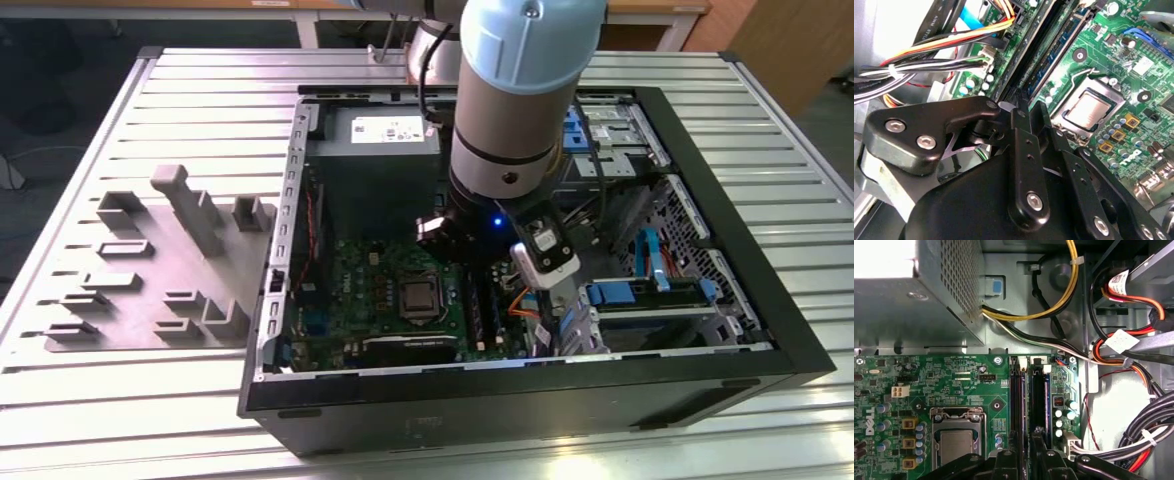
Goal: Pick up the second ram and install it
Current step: 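Insert the second ram into the second slot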
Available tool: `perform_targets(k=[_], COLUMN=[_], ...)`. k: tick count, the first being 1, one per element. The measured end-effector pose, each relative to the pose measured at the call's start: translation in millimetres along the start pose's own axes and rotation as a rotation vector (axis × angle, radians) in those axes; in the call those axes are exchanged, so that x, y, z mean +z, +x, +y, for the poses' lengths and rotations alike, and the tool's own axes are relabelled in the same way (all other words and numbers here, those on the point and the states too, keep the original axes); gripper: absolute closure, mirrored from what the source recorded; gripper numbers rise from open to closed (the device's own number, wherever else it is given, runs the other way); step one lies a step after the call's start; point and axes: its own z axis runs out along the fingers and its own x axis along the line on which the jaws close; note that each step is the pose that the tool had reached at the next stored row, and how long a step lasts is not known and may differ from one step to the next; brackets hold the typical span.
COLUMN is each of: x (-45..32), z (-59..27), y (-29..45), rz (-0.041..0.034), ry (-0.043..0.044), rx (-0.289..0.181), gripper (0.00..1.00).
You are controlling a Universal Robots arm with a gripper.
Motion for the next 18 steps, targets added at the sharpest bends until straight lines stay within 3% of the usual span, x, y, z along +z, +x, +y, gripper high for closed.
perform_targets(k=[5, 12, 16, 18], x=[-16.2, -16.5, -16.7, -16.8], z=[0.9, 1.0, 1.0, 1.0], y=[-0.3, -0.4, -0.4, -0.4], rz=[0.0001, 0.0, 0.0, 0.0], ry=[0.0004, 0.0001, 0.0002, 0.0002], rx=[0.0, 0.0, 0.0, 0.0], gripper=[0.75, 0.75, 0.89, 0.89])
